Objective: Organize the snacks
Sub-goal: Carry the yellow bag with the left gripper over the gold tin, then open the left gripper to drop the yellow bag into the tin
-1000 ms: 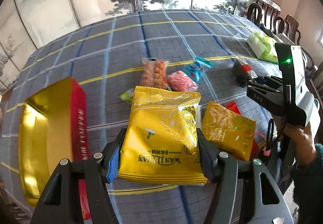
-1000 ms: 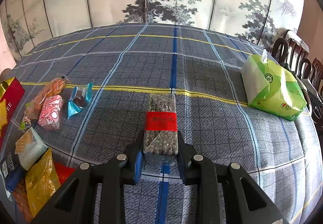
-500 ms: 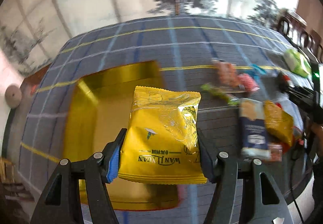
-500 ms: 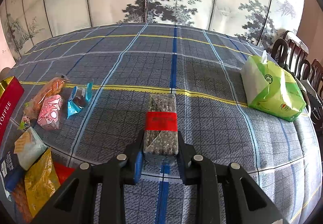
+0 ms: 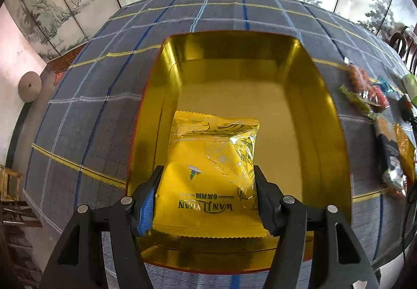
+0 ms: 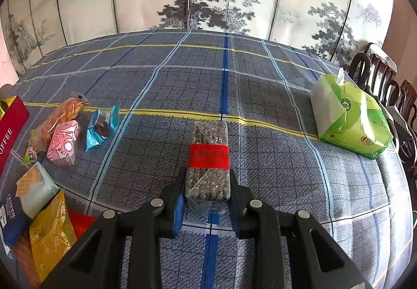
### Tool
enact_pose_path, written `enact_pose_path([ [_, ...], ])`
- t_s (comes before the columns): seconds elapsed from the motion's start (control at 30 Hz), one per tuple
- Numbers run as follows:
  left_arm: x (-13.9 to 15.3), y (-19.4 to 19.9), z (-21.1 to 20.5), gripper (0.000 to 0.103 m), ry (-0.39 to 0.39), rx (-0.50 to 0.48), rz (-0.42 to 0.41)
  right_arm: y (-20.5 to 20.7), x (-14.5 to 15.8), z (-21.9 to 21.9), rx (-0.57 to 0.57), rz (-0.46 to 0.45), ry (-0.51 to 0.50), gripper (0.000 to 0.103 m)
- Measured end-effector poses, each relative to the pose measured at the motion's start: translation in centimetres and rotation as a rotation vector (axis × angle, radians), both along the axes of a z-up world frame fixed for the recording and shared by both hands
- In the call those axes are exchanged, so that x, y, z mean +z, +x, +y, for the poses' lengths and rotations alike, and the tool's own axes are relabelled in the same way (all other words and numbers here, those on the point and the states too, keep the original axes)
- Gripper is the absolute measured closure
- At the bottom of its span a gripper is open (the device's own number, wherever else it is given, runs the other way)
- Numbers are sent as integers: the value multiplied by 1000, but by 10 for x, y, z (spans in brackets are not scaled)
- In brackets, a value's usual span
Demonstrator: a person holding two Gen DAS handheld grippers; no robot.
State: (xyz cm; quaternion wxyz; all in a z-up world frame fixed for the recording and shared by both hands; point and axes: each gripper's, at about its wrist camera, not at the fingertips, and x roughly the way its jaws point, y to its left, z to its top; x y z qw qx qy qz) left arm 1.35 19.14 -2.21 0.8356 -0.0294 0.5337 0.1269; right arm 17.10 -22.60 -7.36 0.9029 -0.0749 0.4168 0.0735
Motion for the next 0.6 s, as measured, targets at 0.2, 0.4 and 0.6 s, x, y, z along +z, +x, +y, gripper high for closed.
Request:
enact_pose_path([
  [0.2,-7,-5,7,43,8,-9,12,-1,0,2,1,-3,-10,75],
  [0.4,-10,-5,7,43,32,-28,15,3,0,5,-13,20,-19,75],
  [0.6,-10,-5,10,43,29,-28,12,6,2,11,-33,40,-46,75],
])
